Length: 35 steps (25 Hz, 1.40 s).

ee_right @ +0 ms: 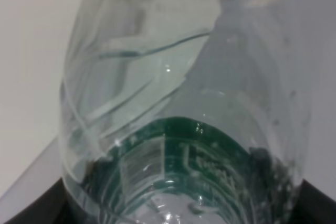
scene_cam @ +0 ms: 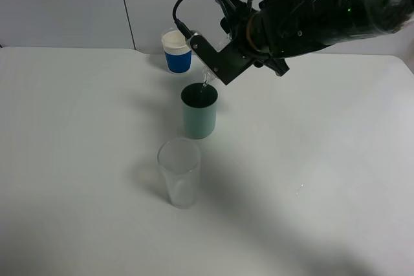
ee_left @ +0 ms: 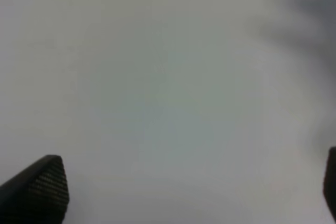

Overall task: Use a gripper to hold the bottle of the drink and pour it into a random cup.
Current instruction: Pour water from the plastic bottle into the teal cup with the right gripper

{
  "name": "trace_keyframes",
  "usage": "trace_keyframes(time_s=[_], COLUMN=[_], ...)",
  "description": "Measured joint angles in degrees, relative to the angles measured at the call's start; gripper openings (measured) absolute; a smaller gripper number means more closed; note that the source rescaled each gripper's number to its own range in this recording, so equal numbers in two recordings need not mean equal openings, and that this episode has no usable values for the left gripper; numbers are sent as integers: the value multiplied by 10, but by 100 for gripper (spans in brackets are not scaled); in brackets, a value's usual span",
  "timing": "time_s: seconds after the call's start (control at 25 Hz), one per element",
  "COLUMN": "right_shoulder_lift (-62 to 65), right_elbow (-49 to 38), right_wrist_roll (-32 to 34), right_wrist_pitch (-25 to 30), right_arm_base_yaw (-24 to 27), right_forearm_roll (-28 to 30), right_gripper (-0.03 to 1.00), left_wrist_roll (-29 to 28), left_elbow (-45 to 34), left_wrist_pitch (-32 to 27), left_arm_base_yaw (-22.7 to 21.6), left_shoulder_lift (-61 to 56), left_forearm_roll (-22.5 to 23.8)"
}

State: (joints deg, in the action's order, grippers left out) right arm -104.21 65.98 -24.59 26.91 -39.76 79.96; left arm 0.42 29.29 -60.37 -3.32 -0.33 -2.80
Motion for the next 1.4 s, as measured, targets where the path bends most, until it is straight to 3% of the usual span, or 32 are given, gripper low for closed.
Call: trace_keyframes(time_s=[0.96, 1.4], right_shoulder_lift=[0, 0], right_elbow=[0, 0], right_wrist_roll=[14, 73], right_wrist_pitch=[-3, -1], right_arm_base_yaw=[-6, -13], right_forearm_roll=[104, 178], right_gripper=[0, 0], left_wrist_roll=[0, 0], left_elbow=[0, 0], left_wrist_pitch=[0, 0], left_arm_base_yaw=[0, 0], left_shoulder_lift=[0, 0], left_forearm_roll=[0, 0])
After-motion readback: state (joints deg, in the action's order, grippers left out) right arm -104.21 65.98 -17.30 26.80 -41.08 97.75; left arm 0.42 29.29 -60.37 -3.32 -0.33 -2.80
